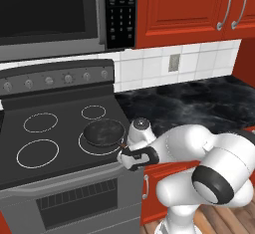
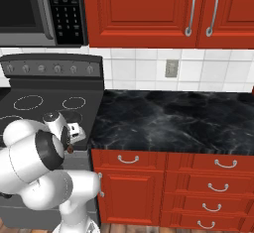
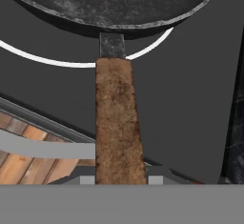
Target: Move the pot and pan from the stove into the sink.
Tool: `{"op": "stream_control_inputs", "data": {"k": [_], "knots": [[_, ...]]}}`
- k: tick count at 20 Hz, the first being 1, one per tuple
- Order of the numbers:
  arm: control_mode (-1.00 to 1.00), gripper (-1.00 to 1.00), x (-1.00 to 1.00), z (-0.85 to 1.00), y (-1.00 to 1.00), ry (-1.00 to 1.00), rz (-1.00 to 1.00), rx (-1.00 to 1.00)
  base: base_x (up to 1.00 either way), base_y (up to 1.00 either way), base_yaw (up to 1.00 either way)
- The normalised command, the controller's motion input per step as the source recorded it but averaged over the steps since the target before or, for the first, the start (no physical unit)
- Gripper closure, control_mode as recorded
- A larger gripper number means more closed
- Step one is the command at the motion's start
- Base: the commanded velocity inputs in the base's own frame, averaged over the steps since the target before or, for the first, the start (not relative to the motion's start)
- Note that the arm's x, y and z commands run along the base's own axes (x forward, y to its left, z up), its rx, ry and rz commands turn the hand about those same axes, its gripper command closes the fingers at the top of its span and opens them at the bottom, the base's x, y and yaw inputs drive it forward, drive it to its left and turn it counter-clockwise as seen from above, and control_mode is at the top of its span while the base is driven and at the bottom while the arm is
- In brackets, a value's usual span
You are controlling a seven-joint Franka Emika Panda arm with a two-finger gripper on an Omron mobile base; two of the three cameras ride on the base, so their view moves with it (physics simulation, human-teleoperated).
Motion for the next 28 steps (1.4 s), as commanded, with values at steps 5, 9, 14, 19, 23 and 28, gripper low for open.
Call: {"op": "stream_control_inputs", "data": {"k": [5,9,14,19,23,28], "knots": [[-1.00,1.00,0.03,0.30,0.00,0.00,-0.04,0.01,0.00,0.00,0.00],[-1.00,1.00,0.00,0.59,0.00,0.02,-0.05,0.00,0.00,0.00,0.00],[-1.00,1.00,0.00,0.65,0.00,0.03,-0.04,0.00,0.00,0.00,0.00],[-1.00,1.00,-0.06,0.67,-0.03,0.02,-0.02,0.00,0.00,0.00,0.00],[-1.00,1.00,-0.46,0.55,-0.16,-0.02,0.00,0.02,0.00,0.00,0.00],[-1.00,1.00,-0.79,0.42,-0.13,-0.14,0.03,0.00,0.00,0.00,0.00]]}}
